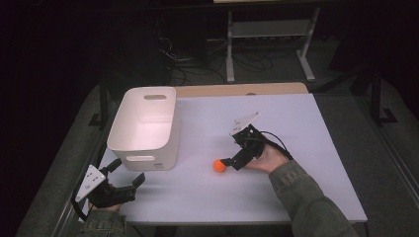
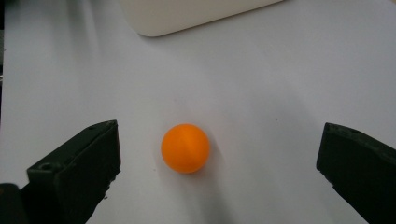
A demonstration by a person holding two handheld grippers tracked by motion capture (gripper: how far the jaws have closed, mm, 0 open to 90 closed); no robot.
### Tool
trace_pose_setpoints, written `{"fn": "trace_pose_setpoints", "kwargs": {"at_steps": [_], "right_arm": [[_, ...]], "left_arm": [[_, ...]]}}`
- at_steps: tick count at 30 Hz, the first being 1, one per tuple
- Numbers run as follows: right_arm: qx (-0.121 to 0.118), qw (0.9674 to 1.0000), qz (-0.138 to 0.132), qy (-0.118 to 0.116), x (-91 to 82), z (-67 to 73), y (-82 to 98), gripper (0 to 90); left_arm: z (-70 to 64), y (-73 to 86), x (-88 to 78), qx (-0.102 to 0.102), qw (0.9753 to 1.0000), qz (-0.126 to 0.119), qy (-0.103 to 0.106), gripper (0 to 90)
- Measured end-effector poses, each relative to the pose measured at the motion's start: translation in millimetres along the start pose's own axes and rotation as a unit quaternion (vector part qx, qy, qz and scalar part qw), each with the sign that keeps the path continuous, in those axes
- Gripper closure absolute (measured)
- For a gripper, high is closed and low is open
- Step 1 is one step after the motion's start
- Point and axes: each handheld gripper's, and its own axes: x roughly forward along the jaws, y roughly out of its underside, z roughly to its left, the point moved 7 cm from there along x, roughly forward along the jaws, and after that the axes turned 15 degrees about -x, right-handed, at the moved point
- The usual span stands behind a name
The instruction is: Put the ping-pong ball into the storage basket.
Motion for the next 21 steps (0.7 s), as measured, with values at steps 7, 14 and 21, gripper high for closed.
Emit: {"fn": "trace_pose_setpoints", "kwargs": {"at_steps": [7, 14, 21], "right_arm": [[-0.002, 0.9999, 0.009, -0.010, 8.9, 2.8, 0.3, 0.0], [-0.004, 0.9997, 0.014, -0.018, 14.5, 4.3, 1.1, 0.0], [-0.003, 0.9995, 0.016, -0.027, 22.0, 6.1, 1.6, 0.0]], "left_arm": [[-0.1, 0.0, 0.0, 0.000, 1.0000, 0.000, 0.000, 0.3], [-0.1, 0.0, -0.1, 0.000, 1.0000, 0.000, 0.001, 0.3], [-0.2, 0.1, -0.1, 0.000, 1.0000, 0.000, 0.001, 0.3]]}}
